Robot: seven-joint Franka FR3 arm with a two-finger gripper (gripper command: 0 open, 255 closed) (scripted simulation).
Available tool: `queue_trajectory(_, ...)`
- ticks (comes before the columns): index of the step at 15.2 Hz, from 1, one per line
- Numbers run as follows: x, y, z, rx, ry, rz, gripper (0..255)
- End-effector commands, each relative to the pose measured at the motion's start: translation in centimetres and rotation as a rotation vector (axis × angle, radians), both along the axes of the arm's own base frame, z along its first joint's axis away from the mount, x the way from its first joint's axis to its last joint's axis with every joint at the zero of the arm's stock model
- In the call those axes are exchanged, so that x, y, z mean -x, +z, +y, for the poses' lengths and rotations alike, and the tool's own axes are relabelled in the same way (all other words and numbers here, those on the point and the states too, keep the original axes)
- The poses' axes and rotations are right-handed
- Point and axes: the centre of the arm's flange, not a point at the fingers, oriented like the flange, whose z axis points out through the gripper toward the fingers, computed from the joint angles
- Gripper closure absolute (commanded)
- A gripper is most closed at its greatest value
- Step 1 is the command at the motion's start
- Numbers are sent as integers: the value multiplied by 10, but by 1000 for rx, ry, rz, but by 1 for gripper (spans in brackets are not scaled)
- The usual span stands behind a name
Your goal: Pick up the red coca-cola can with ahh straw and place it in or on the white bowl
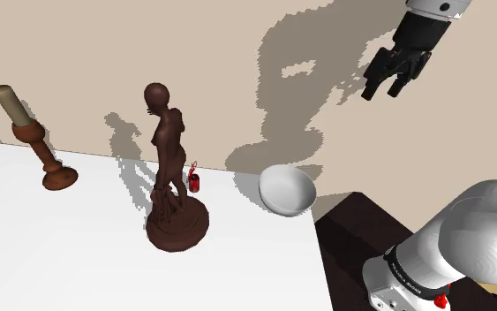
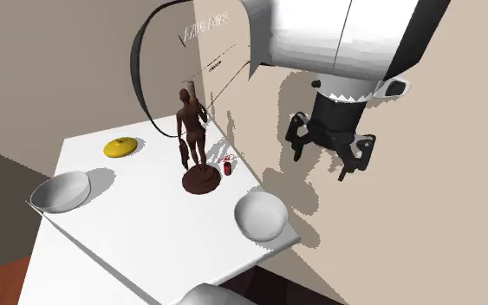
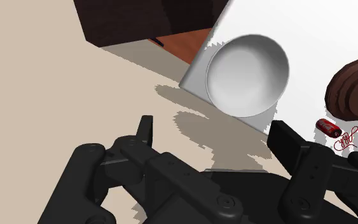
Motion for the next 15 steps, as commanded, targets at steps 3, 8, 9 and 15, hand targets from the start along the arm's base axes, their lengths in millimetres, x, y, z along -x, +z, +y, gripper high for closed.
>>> queue_trajectory(3,-11,-13,21,0,-18,7,0)
queue_trajectory(8,-39,-47,71,1,-64,23,0)
queue_trajectory(9,-45,-54,81,1,-73,26,0)
queue_trajectory(15,-82,-95,140,2,-128,46,0)
